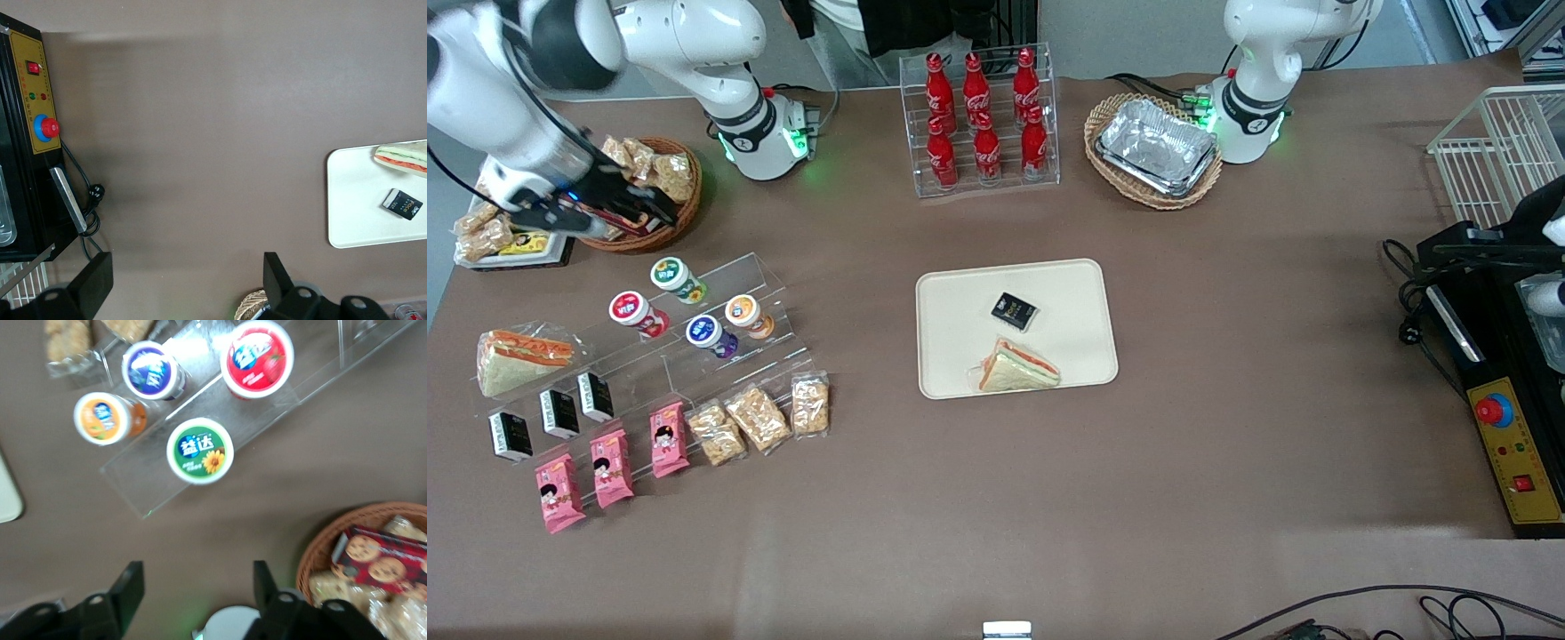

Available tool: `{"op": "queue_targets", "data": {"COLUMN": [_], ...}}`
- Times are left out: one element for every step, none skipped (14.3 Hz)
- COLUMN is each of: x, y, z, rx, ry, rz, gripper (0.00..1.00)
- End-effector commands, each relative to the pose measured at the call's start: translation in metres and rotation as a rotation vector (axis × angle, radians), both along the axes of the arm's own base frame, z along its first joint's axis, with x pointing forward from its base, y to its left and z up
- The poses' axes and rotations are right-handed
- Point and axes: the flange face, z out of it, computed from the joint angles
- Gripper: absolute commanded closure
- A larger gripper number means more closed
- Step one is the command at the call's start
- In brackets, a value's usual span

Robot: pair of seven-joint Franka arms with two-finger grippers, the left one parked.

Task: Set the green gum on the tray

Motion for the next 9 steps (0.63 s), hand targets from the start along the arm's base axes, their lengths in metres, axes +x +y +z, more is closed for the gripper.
{"op": "queue_targets", "data": {"x": [0.002,0.001,0.001,0.000,0.003,0.007,0.017,0.031,0.044], "y": [-0.004,-0.001,0.001,0.001,0.004,0.006,0.006,0.006,0.006], "z": [0.092,0.111,0.129,0.143,0.148,0.146,0.137,0.127,0.112], "rx": [-0.026,-0.027,-0.029,-0.030,-0.035,-0.039,-0.042,-0.046,-0.060], "ry": [0.000,-0.008,-0.023,-0.033,-0.036,-0.039,-0.033,-0.039,-0.038], "rz": [-0.002,0.008,0.015,0.019,0.023,0.026,0.026,0.025,0.025], "gripper": [0.00,0.00,0.00,0.00,0.00,0.00,0.00,0.00,0.00]}}
